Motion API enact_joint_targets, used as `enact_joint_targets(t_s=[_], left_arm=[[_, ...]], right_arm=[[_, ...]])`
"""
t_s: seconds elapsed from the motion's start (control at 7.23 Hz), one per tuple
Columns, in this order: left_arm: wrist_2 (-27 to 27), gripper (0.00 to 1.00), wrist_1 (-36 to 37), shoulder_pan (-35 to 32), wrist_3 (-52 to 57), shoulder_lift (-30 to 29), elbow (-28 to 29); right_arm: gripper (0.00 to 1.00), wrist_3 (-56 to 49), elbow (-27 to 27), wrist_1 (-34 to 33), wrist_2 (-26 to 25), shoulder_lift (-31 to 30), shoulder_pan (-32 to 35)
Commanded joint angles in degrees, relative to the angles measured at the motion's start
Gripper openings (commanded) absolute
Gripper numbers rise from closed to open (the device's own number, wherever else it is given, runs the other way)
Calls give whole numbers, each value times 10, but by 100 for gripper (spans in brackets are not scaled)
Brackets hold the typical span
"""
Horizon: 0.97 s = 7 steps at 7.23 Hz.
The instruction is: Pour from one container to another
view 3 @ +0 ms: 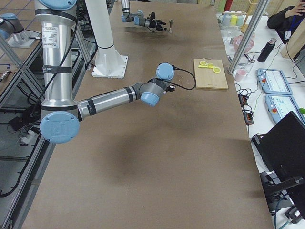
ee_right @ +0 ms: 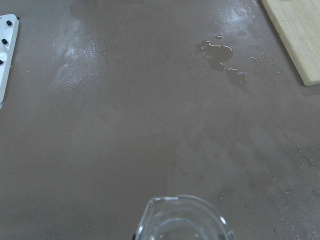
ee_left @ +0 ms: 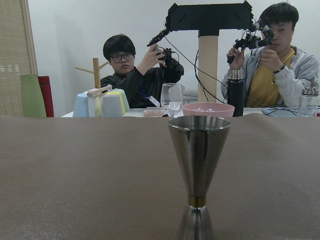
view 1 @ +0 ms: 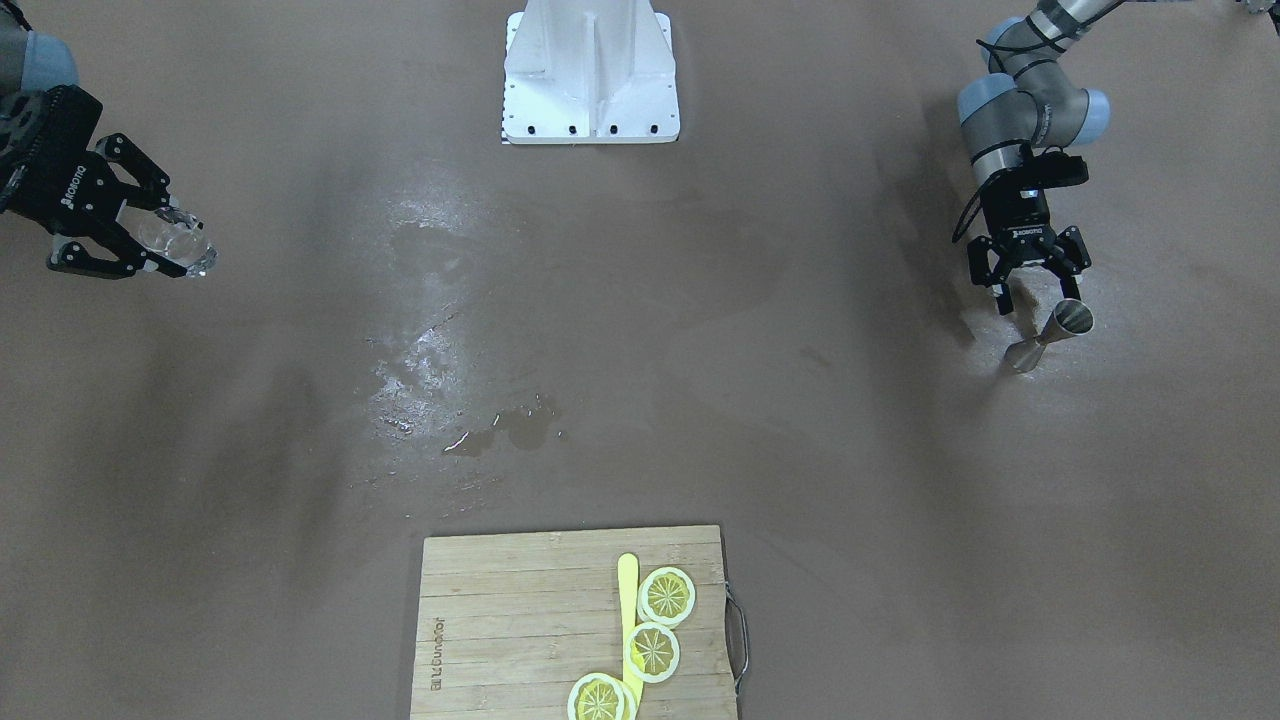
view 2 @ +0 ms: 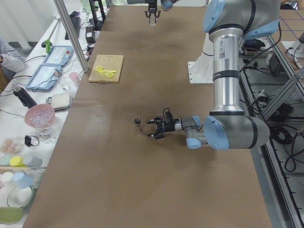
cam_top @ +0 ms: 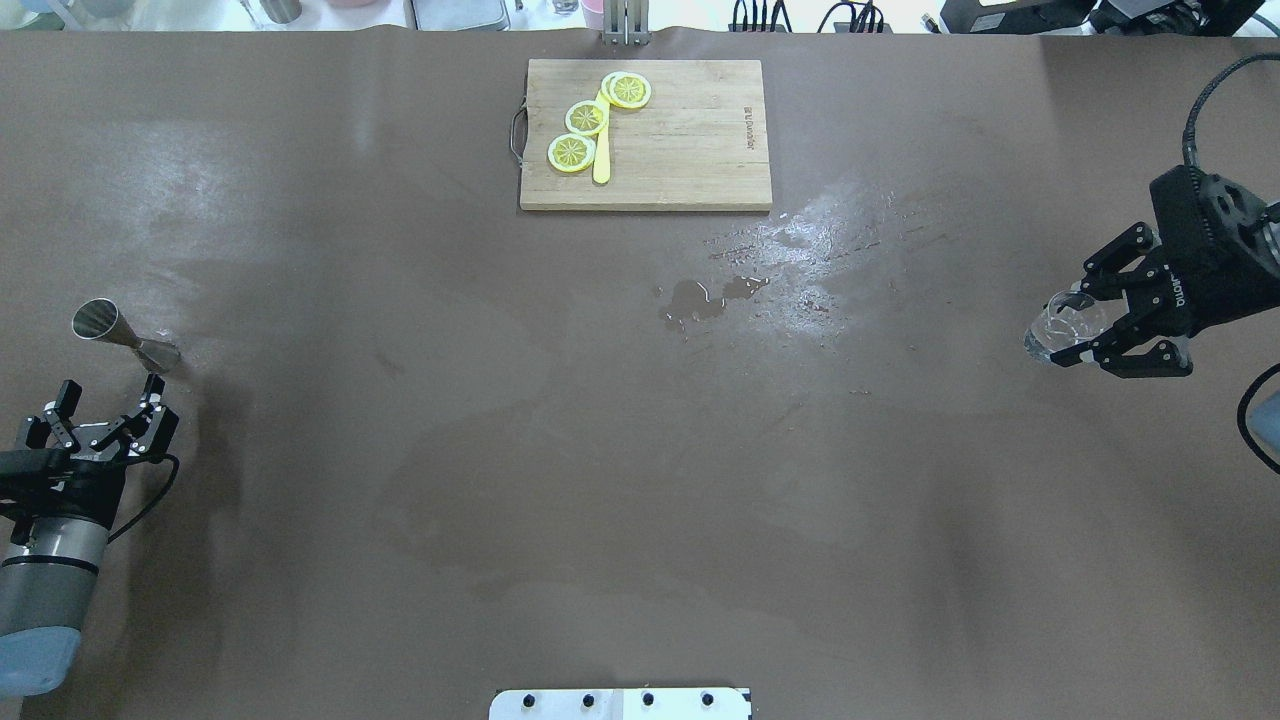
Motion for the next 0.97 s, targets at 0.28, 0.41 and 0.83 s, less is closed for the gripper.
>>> enact_joint_targets(t_s=[0.28,0.41,0.83], left_arm=[[-8,92,81,-48,-1,-37,-1],[-13,89,86,-54,-2,-36,-1],[-21,73,86,-61,-2,-39,-2]], right_arm=[[0,0,0,1,-2,-11,-3],[0,0,-5,0,-3,-14,-2],[0,1,12,1,1,-20,18]])
